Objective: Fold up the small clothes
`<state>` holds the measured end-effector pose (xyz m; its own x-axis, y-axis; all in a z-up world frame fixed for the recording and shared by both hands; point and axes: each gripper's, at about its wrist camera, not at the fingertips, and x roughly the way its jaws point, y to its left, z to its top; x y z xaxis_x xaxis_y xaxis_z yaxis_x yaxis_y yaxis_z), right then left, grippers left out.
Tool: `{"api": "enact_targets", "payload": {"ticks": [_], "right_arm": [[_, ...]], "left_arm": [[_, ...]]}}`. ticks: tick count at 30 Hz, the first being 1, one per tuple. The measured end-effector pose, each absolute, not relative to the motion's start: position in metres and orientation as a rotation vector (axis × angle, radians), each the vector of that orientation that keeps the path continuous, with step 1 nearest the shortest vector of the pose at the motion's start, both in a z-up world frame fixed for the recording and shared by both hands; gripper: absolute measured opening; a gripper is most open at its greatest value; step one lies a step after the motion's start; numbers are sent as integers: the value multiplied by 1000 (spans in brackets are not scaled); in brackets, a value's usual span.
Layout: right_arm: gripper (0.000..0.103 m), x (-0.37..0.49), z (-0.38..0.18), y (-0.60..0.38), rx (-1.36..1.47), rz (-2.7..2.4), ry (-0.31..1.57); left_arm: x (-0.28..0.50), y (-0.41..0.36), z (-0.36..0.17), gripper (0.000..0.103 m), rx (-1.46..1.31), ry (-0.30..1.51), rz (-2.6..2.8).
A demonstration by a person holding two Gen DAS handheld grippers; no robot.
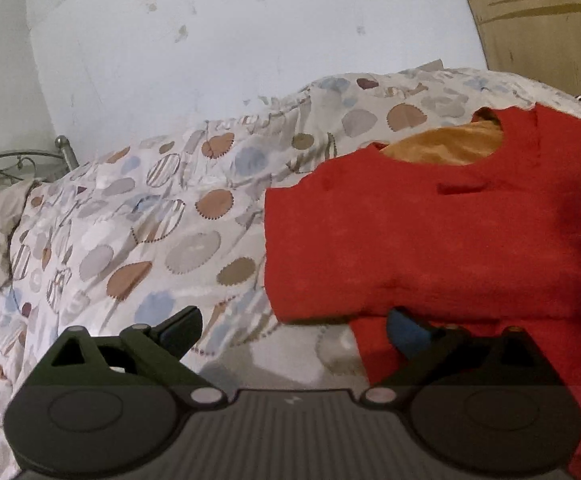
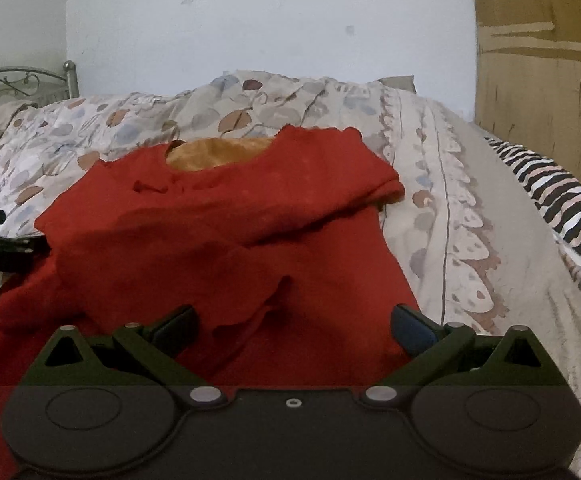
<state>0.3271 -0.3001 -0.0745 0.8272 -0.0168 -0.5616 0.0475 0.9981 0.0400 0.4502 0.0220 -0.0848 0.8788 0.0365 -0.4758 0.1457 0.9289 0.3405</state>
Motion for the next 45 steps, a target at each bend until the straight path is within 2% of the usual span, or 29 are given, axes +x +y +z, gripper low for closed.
{"api": "enact_targets", "payload": {"ticks": [7,10,14,28,31,41,45], "right_arm": [[103,328,-80,-297,25,-42,599],[103,329,-80,-298,36,-38,598],[103,330,-81,-299,47,-34,597],[103,329,-81,-300,53,-31,592],[103,329,-81,-300,54,-30,591],[103,312,-67,-315,163,-27,495],[103,314,-48,-341,258,-40,455]], "left_arm": [[491,33,-96,96,419,501,66],[493,46,-91,90,337,485,72],[483,54,-81,89,255,410,74],[498,71,-91,88,158,584,121],[494,74,-91,89,151,630,118],[418,67,-76,103,102,639,214],[384,63,-75,103,104,650,245]]}}
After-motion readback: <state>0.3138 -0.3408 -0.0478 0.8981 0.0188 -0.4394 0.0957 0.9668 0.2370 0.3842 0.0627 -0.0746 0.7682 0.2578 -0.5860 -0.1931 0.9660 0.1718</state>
